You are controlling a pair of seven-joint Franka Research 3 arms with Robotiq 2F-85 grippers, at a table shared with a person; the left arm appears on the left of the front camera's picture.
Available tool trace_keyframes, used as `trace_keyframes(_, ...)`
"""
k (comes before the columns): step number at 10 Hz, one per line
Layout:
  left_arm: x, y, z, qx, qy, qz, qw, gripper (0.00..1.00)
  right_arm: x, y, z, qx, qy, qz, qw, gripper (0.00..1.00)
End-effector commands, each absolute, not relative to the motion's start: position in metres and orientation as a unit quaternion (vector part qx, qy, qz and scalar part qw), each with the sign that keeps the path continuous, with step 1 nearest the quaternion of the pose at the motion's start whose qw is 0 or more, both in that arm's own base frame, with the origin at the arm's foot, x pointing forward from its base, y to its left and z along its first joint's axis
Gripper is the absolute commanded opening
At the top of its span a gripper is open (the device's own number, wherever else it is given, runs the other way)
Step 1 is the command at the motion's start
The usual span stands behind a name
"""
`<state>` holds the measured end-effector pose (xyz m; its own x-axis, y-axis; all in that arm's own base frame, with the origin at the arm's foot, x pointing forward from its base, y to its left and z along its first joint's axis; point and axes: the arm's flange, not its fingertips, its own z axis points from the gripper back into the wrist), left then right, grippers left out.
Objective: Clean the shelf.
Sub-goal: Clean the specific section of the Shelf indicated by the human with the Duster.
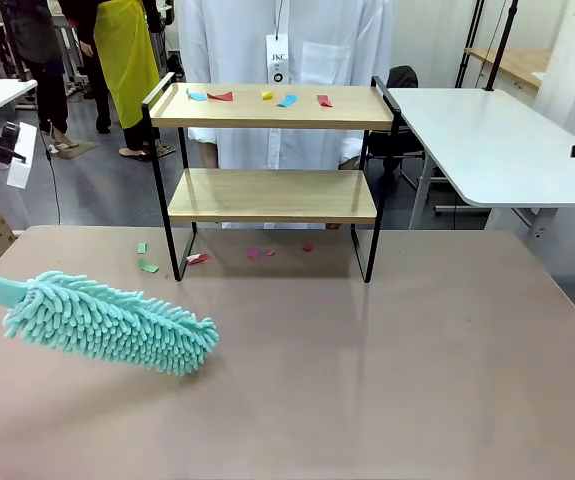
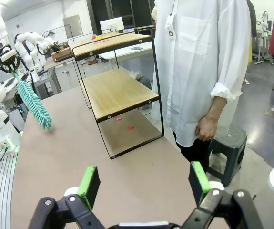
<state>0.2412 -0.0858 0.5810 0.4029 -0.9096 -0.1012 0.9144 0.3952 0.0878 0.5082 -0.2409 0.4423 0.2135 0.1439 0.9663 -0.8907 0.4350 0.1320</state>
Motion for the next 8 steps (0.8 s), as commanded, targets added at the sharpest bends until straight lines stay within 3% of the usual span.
trace_keyframes(1, 0.2355, -0.0826, 0.5853, 0.057, 0.008, -0.544, 0.837, 0.13, 0.5082, -0.2398, 0.4451, 0.371, -0.499, 0.381, 0.683, 1.00)
trace_keyframes(8, 0.2355, -0.0826, 0.5853, 0.057, 0.008, -0.544, 0.837, 0.13, 0.5082, -0.2398, 0.4451, 0.371, -0.499, 0.381, 0.683, 1.00)
